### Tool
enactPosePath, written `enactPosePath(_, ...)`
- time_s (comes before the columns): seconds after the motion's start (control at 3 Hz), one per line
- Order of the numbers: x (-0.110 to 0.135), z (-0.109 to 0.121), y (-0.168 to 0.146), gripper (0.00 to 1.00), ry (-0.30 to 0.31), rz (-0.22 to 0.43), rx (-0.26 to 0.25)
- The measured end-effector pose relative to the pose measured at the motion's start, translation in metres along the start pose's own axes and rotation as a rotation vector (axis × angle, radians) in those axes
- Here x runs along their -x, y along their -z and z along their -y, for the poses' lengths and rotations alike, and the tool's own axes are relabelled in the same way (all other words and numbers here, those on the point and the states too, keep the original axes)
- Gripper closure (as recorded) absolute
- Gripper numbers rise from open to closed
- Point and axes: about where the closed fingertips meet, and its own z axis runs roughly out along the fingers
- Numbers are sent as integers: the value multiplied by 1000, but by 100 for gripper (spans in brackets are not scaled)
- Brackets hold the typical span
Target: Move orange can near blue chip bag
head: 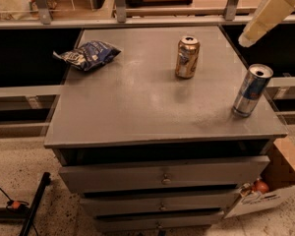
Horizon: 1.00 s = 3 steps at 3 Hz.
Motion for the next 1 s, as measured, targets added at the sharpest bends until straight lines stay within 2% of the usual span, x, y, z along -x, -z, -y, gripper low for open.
enactPosePath(0.67,1,-1,-57,0,-139,165,61)
enactPosePath(1.0,8,-7,-84,0,-154,219,89)
